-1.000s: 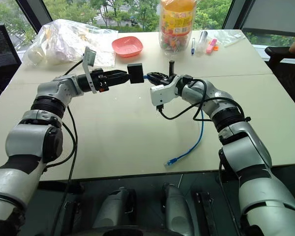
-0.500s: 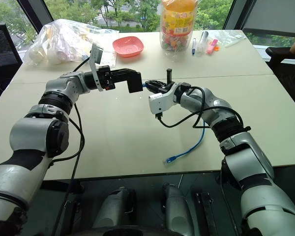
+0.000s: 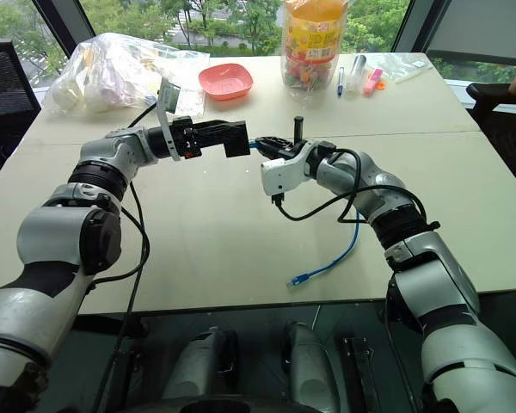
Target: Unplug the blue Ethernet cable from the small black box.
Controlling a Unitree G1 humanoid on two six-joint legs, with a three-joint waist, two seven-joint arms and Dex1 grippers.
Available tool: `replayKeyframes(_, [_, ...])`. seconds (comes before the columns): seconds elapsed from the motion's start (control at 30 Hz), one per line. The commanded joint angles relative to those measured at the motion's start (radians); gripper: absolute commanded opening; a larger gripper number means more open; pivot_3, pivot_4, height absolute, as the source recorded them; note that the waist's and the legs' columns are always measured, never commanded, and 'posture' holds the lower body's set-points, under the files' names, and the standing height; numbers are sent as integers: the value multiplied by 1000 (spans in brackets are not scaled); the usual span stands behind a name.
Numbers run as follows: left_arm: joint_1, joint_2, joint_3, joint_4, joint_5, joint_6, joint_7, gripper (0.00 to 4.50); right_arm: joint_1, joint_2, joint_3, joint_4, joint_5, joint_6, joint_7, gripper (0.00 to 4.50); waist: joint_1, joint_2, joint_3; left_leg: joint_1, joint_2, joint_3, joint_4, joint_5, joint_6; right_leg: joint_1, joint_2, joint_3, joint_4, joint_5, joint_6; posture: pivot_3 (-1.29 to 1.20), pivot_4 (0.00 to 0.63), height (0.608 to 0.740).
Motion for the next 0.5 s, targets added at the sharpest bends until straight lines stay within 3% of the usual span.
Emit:
replayKeyframes(0.03, [-4, 6, 29, -19, -6, -12, 0, 3606, -30, 3, -34, -27, 17, -2, -19, 0, 0, 0, 0, 0, 0, 0, 0, 0, 0, 0, 0, 0, 0, 0, 0, 0, 150, 740])
replayKeyframes(0.13, [-5, 7, 49, -18, -18, -3, 0, 3606, -30, 5, -34, -29, 17, 0, -18, 0, 0, 0, 0, 0, 0, 0, 0, 0, 0, 0, 0, 0, 0, 0, 0, 0, 150, 740])
replayKeyframes(0.23, [-5, 5, 51, -21, -10, -2, -13, 2821, -31, 8, -33, -31, 17, 1, -18, 0, 0, 0, 0, 0, 0, 0, 0, 0, 0, 0, 0, 0, 0, 0, 0, 0, 150, 740])
replayKeyframes(0.4, [-2, 2, 46, -25, -5, 3, -28, 735, -32, 13, -35, -35, 17, 6, -18, 0, 0, 0, 0, 0, 0, 0, 0, 0, 0, 0, 0, 0, 0, 0, 0, 0, 150, 740])
replayKeyframes(0.43, [0, 1, 45, -25, -4, 2, -27, 482, -32, 14, -36, -37, 19, 8, -16, 0, 0, 0, 0, 0, 0, 0, 0, 0, 0, 0, 0, 0, 0, 0, 0, 0, 150, 740])
replayKeyframes(0.5, [1, -3, 42, -25, 1, -1, -18, 487, -30, 16, -41, -41, 33, 12, -9, 0, 0, 0, 0, 0, 0, 0, 0, 0, 0, 0, 0, 0, 0, 0, 0, 0, 150, 740])
